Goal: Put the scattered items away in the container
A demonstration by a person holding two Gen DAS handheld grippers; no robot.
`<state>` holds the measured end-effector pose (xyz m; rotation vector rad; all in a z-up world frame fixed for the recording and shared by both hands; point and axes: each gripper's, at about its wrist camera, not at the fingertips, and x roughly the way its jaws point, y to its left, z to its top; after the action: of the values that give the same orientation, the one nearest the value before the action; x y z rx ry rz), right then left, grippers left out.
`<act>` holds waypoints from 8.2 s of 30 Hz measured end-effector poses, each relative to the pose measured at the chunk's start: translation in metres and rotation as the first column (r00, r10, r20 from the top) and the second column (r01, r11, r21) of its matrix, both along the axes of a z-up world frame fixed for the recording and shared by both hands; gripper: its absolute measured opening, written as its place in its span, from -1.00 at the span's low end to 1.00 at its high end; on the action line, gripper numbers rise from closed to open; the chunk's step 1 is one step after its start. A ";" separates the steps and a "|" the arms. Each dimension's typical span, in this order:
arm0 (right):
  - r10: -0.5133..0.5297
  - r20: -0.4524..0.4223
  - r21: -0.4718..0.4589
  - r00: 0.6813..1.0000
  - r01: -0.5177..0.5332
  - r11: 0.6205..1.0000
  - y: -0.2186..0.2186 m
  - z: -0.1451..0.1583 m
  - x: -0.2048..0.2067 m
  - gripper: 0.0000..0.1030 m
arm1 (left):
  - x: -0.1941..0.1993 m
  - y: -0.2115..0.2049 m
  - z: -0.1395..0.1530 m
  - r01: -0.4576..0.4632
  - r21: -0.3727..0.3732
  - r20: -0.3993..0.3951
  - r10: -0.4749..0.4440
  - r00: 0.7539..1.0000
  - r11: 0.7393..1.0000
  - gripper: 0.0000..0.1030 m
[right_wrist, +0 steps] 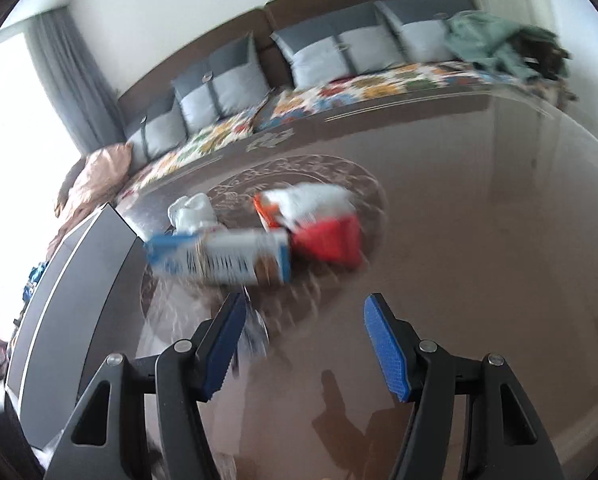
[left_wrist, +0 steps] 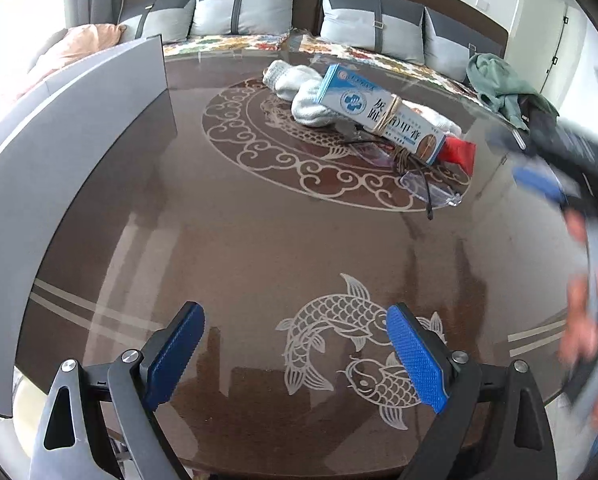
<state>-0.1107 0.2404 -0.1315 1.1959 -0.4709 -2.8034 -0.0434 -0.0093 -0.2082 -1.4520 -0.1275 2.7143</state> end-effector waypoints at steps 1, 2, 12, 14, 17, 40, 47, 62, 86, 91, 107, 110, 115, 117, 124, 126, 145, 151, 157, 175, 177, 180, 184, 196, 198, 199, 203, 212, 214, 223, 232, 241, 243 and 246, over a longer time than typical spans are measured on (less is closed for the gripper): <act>0.014 0.012 0.017 1.000 -0.014 1.000 -0.004 0.001 -0.016 0.22 | -0.001 -0.001 -0.002 -0.002 0.004 0.006 0.002 1.000 1.000 0.80; 0.028 0.024 0.033 0.999 -0.029 0.999 -0.008 0.002 -0.033 0.22 | -0.001 -0.002 -0.003 -0.005 0.008 0.013 0.005 1.000 1.000 0.80; 0.158 0.163 -0.001 0.974 -0.159 0.987 -0.037 -0.019 -0.111 0.22 | -0.005 -0.010 -0.011 -0.023 0.026 0.040 0.022 0.999 0.999 0.81; 0.215 0.182 -0.041 0.959 -0.212 0.977 -0.045 -0.018 -0.102 0.22 | -0.005 -0.010 -0.011 -0.023 0.029 0.037 0.022 0.999 0.999 0.81; 0.313 0.221 -0.094 0.923 -0.300 0.949 -0.058 -0.019 -0.081 0.22 | -0.006 -0.011 -0.011 -0.026 0.034 0.034 0.025 0.999 0.999 0.81; 0.406 0.265 -0.231 0.875 -0.351 0.908 -0.066 -0.036 0.091 0.22 | 0.006 -0.057 0.010 -0.215 0.073 -0.047 0.219 0.975 0.974 0.81; 0.338 0.149 -0.287 0.929 -0.286 0.914 -0.082 -0.042 0.075 0.26 | 0.002 -0.080 -0.003 -0.291 0.084 0.019 0.290 0.957 0.953 0.80; 0.075 0.188 -0.172 0.979 -0.042 0.984 -0.004 -0.033 0.081 0.26 | -0.003 -0.066 -0.012 -0.241 0.052 0.036 0.239 0.970 0.969 0.81; 0.108 0.298 -0.257 0.948 -0.029 0.966 -0.038 -0.047 0.063 0.26 | -0.003 -0.066 -0.010 -0.239 0.065 0.033 0.237 0.971 0.969 0.81; 0.209 0.210 -0.507 0.955 -0.076 0.859 -0.060 -0.030 0.050 0.26 | -0.004 -0.063 -0.011 -0.231 0.040 0.036 0.229 0.973 0.972 0.81; 0.105 0.350 -0.267 0.931 -0.008 0.964 -0.032 -0.037 0.057 0.23 | -0.004 -0.059 -0.012 -0.209 0.026 0.037 0.208 0.977 0.978 0.84; 0.120 0.376 -0.265 0.919 -0.018 0.964 -0.048 -0.037 0.053 0.23 | -0.004 -0.059 -0.011 -0.205 0.034 0.040 0.204 0.978 0.978 0.85; 0.033 0.503 -0.082 0.864 0.010 0.997 -0.095 -0.041 0.026 0.25 | -0.003 -0.062 -0.011 -0.214 0.037 0.042 0.212 0.976 0.976 0.84; 0.050 0.533 -0.080 0.844 -0.008 0.997 -0.107 -0.045 0.020 0.26 | -0.004 -0.062 -0.011 -0.212 0.037 0.042 0.211 0.977 0.976 0.84; 0.056 0.446 0.095 0.893 -0.109 0.989 -0.120 -0.042 0.027 -0.18 | -0.004 -0.065 -0.011 -0.211 0.049 0.039 0.209 0.977 0.976 0.84; 0.071 0.442 0.079 0.894 -0.118 0.990 -0.106 -0.038 0.036 -0.80 | -0.004 -0.064 -0.011 -0.209 0.048 0.040 0.207 0.978 0.977 0.84; 0.204 0.374 0.062 0.905 -0.244 0.968 -0.050 -0.049 0.062 -0.10 | -0.064 0.038 0.039 0.508 -0.367 -0.007 -0.548 0.836 0.779 0.85; 0.203 0.357 0.083 0.912 -0.248 0.965 -0.059 -0.052 0.059 -0.06 | -0.107 0.046 0.014 0.591 -0.332 0.113 -0.590 0.799 0.735 0.85; 0.210 0.336 0.163 0.918 -0.277 0.947 -0.073 -0.054 0.066 0.16 | -0.116 0.044 0.002 0.629 -0.203 0.152 -0.611 0.777 0.750 0.02; 0.245 0.167 0.096 0.955 -0.263 0.960 -0.052 -0.056 0.089 0.26 | -0.028 0.012 -0.001 0.331 -0.008 0.143 -0.326 0.934 0.944 -0.59; 0.241 0.177 0.113 0.954 -0.263 0.958 -0.051 -0.056 0.091 0.26 | -0.025 0.013 -0.002 0.306 -0.008 0.144 -0.302 0.942 0.952 -0.59; 0.226 0.181 0.126 0.957 -0.250 0.960 -0.051 -0.056 0.092 0.26 | -0.028 0.016 -0.005 0.279 -0.020 0.142 -0.274 0.951 0.960 -0.59; 0.198 0.188 0.142 0.962 -0.226 0.964 -0.053 -0.056 0.087 0.26 | -0.032 0.017 -0.007 0.250 -0.032 0.145 -0.243 0.959 0.968 -0.59; 0.187 0.184 0.265 0.965 -0.232 0.936 -0.072 -0.062 0.090 0.25 | -0.031 0.021 -0.007 0.226 -0.064 0.157 -0.214 0.964 0.972 -0.59; 0.172 0.185 0.271 0.968 -0.218 0.938 -0.071 -0.061 0.091 0.26 | -0.031 0.022 -0.007 0.222 -0.073 0.161 -0.208 0.965 0.972 -0.59; 0.163 0.184 0.279 0.969 -0.211 0.937 -0.071 -0.062 0.091 0.26 | -0.031 0.023 -0.007 0.220 -0.080 0.161 -0.205 0.965 0.972 -0.59; 0.136 0.173 0.292 0.975 -0.183 0.939 -0.072 -0.062 0.095 0.26 | -0.030 0.026 -0.007 0.211 -0.098 0.160 -0.194 0.968 0.972 -0.59; 0.114 0.160 0.289 0.980 -0.157 0.944 -0.069 -0.063 0.099 0.27 | -0.030 0.028 -0.008 0.197 -0.108 0.162 -0.178 0.971 0.975 -0.58; 0.115 0.149 0.289 0.982 -0.154 0.945 -0.069 -0.064 0.100 0.27 | -0.030 0.028 -0.008 0.193 -0.105 0.162 -0.175 0.971 0.976 -0.58; 0.108 0.125 0.273 0.986 -0.139 0.952 -0.066 -0.063 0.102 0.20 | -0.028 0.027 -0.008 0.188 -0.101 0.157 -0.171 0.973 0.977 -0.58; 0.076 0.101 0.298 0.992 -0.103 0.949 -0.063 -0.054 0.111 -0.79 | -0.016 0.023 -0.004 0.177 -0.068 0.134 -0.167 0.977 0.982 -0.59; 0.104 0.024 0.235 0.994 -0.107 0.966 -0.060 -0.035 0.121 -0.86 | -0.004 0.020 0.007 0.187 -0.029 0.115 -0.182 0.976 0.982 -0.59; 0.115 0.003 0.211 0.993 -0.113 0.971 -0.059 -0.030 0.124 -0.86 | -0.002 0.019 0.011 0.186 -0.023 0.105 -0.183 0.978 0.982 -0.59; 0.128 -0.009 0.192 0.992 -0.124 0.973 -0.061 -0.027 0.127 -0.86 | 0.001 0.018 0.016 0.187 -0.021 0.091 -0.184 0.979 0.982 -0.59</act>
<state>0.0166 0.1797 -0.1580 1.1807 -0.1198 -2.7995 -0.0425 0.0091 -0.1923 -1.5105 0.0432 2.5152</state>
